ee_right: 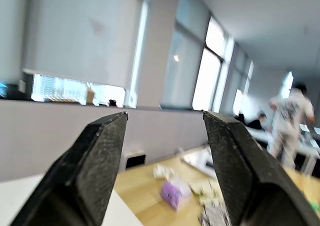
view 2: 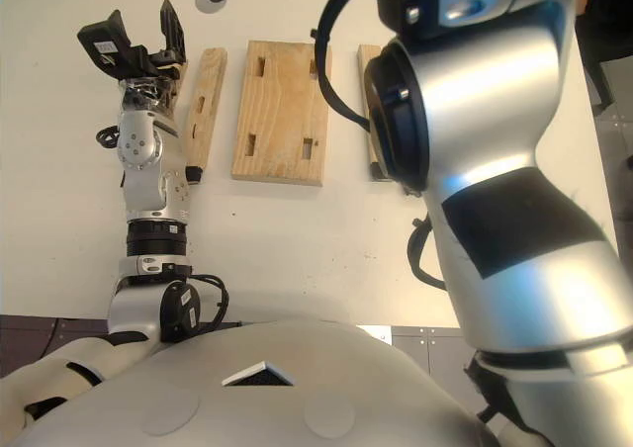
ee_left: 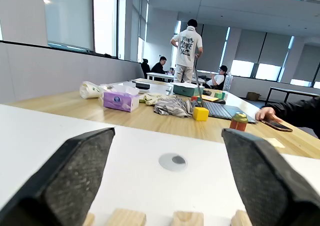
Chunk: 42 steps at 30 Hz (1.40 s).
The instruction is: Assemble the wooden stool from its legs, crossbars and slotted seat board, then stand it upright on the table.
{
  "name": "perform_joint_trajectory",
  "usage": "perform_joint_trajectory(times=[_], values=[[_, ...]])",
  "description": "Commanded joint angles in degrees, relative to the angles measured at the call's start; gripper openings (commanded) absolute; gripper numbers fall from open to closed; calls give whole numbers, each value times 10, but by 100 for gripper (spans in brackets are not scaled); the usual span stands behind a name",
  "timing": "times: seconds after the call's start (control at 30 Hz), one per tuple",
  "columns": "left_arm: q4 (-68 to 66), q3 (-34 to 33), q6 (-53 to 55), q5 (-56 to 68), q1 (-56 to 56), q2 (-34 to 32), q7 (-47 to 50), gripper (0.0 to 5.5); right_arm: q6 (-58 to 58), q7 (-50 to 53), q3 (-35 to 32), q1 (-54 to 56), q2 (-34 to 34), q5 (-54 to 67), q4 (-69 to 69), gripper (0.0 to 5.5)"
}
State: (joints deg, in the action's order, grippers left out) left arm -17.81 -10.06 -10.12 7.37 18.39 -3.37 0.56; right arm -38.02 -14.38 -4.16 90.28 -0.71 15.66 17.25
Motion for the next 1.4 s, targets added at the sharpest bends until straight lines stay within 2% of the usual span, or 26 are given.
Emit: perform_joint_trajectory(times=[0.03, 0.13, 0.6, 0.67, 0.77, 0.9, 1.0, 1.13, 1.27, 1.4], values=[[3, 0, 11, -2, 4, -1, 4, 394, -44, -6, -10, -12, 12, 38, -36, 277], [3, -1, 11, -1, 6, -2, 5, 394, -47, 14, -24, 4, 11, 49, -36, 277], [-2, -5, 10, -1, 12, -4, 9, 394, -19, 27, 21, -31, -3, 23, -76, 277], [-5, -5, 8, -1, 15, -3, 10, 394, -20, 35, 25, -64, -7, 11, -84, 277], [-10, -9, 3, 0, 19, -3, 12, 394, 21, 35, -7, -175, -10, 15, -43, 277], [-16, -14, -4, 1, 21, -6, 11, 394, 126, 14, -61, -354, -61, 4, 8, 277], [-13, -18, -8, 1, 12, -8, 11, 394, 182, -21, -76, -486, -102, -4, -21, 277], [1, -24, -8, 0, -11, -12, 13, 394, 222, -44, -72, -686, -138, -26, -124, 277], [17, -23, -5, -1, -28, -12, 13, 394, 261, -45, -93, -860, -143, -33, -207, 277], [31, -21, 1, -2, -40, -8, 15, 394, 257, -60, -84, -976, -146, -31, -251, 277]])
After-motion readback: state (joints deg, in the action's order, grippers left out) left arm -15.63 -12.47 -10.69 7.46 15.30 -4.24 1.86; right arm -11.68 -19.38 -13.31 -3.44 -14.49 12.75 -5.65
